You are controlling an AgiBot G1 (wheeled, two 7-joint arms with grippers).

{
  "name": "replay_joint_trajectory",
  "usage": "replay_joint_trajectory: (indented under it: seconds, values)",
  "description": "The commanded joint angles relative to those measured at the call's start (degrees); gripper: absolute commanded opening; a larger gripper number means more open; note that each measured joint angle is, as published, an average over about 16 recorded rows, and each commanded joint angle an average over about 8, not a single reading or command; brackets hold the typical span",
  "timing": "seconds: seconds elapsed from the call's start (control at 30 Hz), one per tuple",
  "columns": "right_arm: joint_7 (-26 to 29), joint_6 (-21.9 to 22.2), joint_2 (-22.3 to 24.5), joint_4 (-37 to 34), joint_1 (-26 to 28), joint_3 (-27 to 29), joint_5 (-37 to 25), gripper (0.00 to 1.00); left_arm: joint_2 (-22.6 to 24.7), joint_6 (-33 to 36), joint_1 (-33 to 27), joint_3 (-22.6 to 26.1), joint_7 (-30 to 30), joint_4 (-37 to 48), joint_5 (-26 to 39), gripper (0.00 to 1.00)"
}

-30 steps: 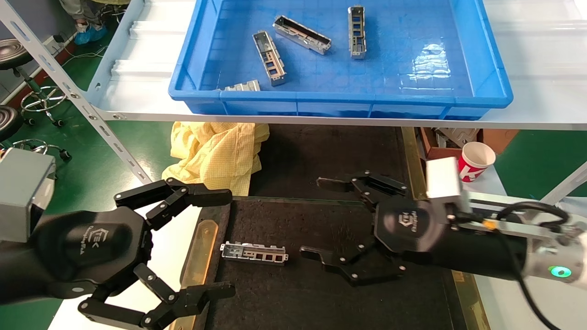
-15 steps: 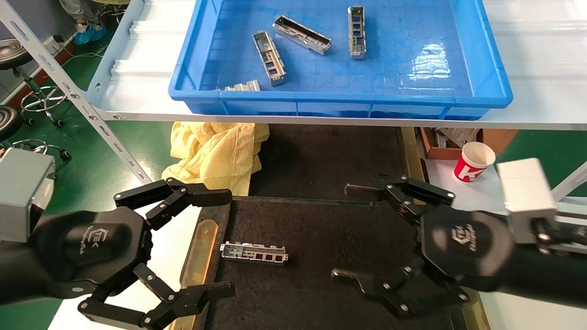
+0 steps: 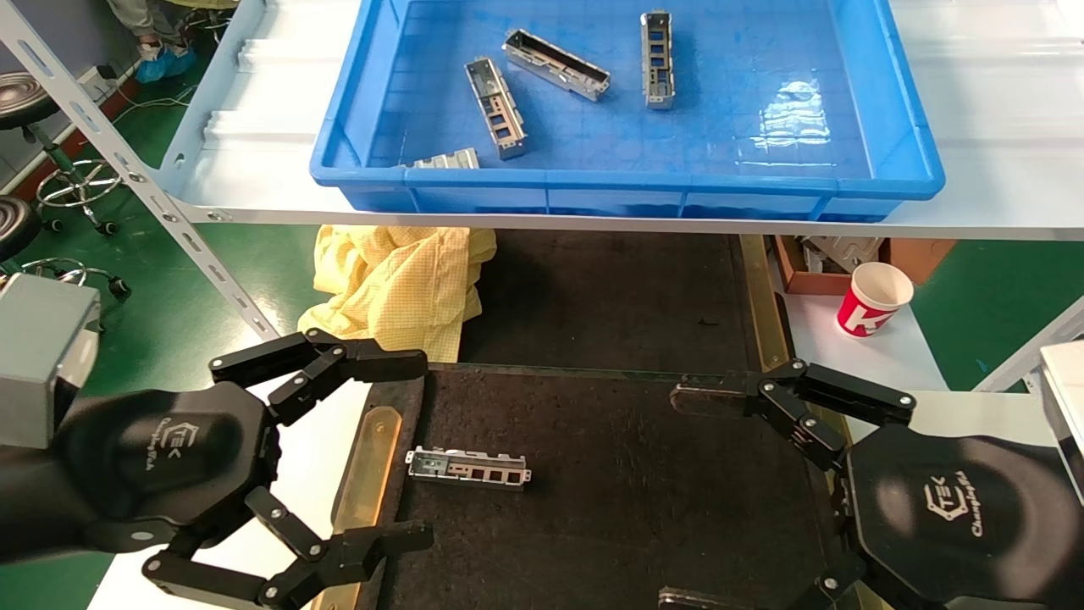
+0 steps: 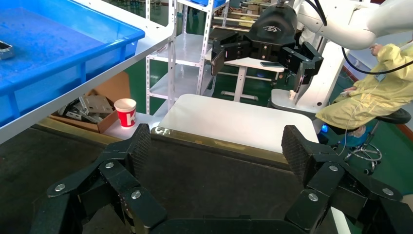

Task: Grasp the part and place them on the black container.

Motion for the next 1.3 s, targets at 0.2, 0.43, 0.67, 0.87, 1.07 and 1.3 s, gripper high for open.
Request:
replay_joint_trajectory:
  seconds: [0.2,0.43,0.67,0.87,1.07,1.3]
  values:
    - [0.2,0.0,0.2,0.3,-0.2,0.2,0.0,1.00,0.0,0.0,0.0,0.0,0.0,0.0,0.0,1.00]
    - [0.0,0.0,-0.1,-0.2,0.1,-0.1,0.0,1.00,0.0,0.0,0.0,0.0,0.0,0.0,0.0,1.00]
    - [-0.1,0.1,-0.3,-0.5,0.2,-0.3,0.0,1.00,0.0,0.0,0.0,0.0,0.0,0.0,0.0,1.00]
    - [-0.2,0.1,-0.4,-0.7,0.3,-0.5,0.0,1.00,0.0,0.0,0.0,0.0,0.0,0.0,0.0,1.00]
    - [-0.2,0.1,-0.5,-0.8,0.3,-0.5,0.0,1.00,0.0,0.0,0.0,0.0,0.0,0.0,0.0,1.00]
    - [-0.2,0.1,-0.5,-0.8,0.4,-0.5,0.0,1.00,0.0,0.0,0.0,0.0,0.0,0.0,0.0,1.00]
